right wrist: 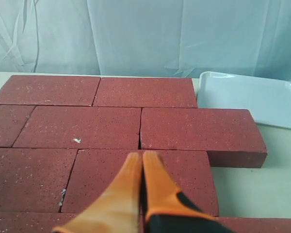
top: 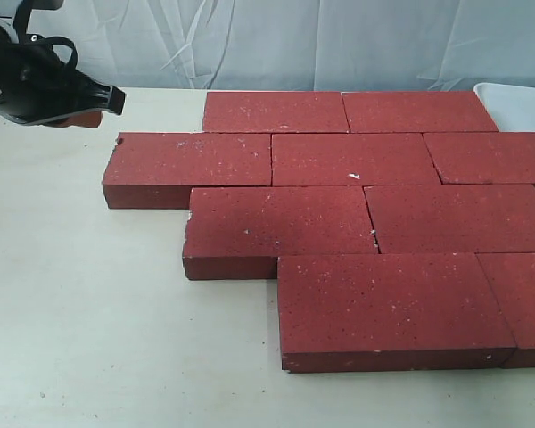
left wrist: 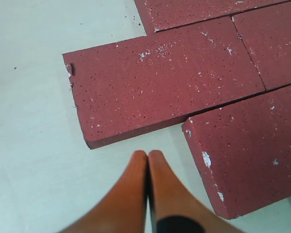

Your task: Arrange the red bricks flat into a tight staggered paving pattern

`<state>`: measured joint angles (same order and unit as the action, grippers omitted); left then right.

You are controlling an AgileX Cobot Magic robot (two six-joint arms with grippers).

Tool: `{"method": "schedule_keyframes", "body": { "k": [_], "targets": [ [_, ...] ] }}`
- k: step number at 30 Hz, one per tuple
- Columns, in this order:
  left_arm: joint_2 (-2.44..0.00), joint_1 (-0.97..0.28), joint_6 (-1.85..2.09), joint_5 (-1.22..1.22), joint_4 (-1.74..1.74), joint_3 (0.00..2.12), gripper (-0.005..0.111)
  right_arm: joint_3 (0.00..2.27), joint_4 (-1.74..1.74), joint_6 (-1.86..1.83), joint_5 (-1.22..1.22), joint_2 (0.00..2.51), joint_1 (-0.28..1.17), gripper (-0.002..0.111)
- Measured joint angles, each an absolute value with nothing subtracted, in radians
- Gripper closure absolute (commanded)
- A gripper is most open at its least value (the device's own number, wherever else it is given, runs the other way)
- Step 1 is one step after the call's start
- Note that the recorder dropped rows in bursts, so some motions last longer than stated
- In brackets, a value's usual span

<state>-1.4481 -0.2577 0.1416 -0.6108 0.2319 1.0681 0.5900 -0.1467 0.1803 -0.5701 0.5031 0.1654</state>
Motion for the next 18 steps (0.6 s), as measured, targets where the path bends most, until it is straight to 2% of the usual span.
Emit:
{"method": "schedule_keyframes", "body": {
  "k": [18],
  "targets": [
    [-1.448, -0.258, 0.142, -0.594, 0.211, 1.068, 0.107, 0.59, -0.12, 0.18, -0.591, 0.503, 0.165, 0.109]
  ]
}}
